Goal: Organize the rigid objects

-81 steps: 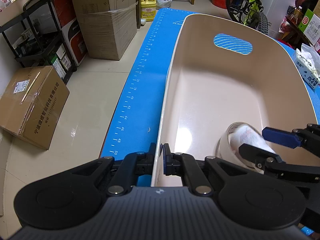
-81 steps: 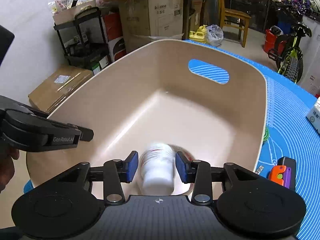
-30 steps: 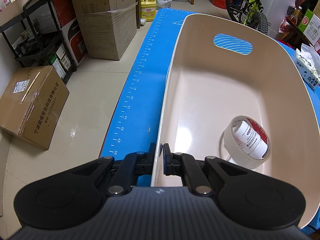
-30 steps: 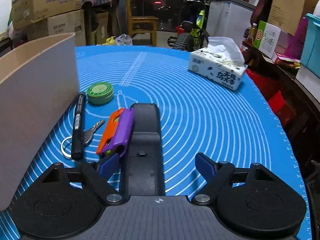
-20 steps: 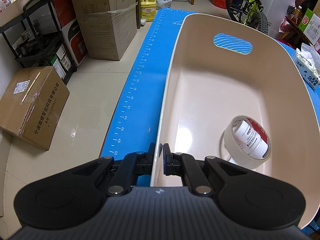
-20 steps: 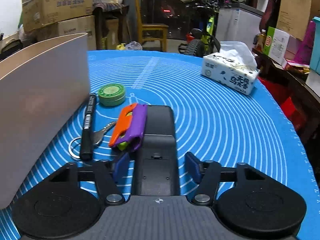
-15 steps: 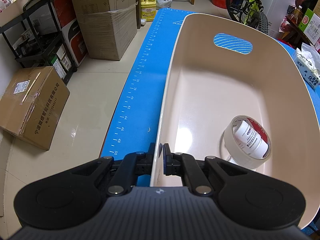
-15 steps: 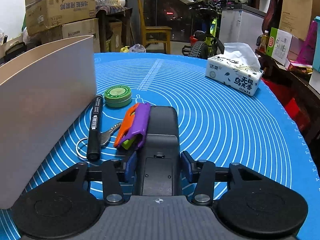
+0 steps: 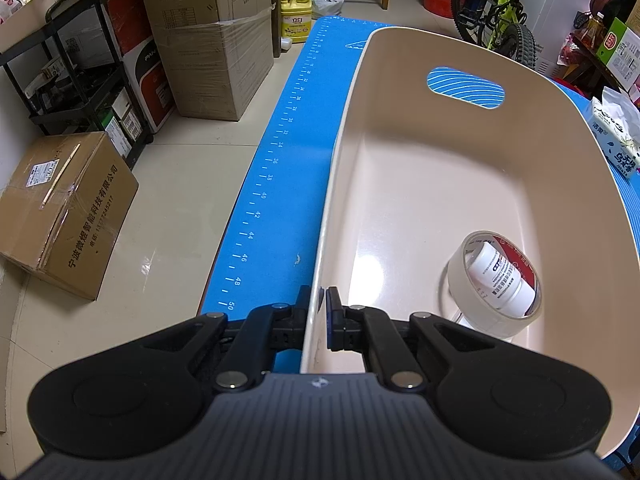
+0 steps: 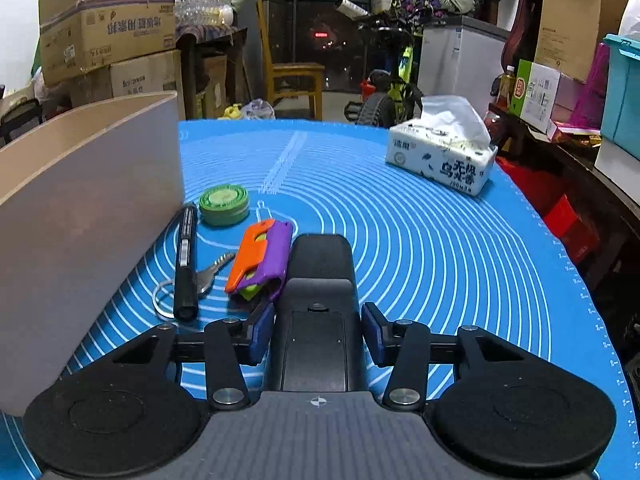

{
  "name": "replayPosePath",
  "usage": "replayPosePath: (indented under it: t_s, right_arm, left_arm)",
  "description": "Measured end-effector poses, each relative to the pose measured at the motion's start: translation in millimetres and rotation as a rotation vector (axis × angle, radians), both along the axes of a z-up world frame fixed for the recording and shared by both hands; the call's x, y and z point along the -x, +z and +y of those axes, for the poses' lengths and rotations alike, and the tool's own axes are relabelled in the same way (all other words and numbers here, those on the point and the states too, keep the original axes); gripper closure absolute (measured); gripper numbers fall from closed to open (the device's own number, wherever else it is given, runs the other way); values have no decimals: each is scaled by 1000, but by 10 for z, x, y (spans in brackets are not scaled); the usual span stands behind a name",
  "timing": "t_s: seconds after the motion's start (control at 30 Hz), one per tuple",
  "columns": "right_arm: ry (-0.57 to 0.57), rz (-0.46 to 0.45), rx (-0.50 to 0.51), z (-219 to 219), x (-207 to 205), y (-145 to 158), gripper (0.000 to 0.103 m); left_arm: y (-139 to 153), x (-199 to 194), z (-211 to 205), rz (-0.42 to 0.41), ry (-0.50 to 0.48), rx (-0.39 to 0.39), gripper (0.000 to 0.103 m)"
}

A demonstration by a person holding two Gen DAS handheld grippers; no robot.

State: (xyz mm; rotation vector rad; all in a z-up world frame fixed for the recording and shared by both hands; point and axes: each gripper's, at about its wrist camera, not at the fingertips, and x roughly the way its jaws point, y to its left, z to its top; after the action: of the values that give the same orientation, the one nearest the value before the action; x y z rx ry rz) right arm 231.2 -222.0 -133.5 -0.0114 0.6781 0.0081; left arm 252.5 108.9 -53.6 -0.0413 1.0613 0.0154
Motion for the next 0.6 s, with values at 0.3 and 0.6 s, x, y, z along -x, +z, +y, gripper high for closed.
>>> replayPosePath:
  t_s: [0.3,0.6]
  right_arm:
    - [7,37,47,40,-82,-87,45]
    - [-5,18,-42,-85,-132,-126,49]
  left_arm:
    - [-1,-2,-3,-1,0,3,95]
    - [-3,-1,-7,-1,0,2,95]
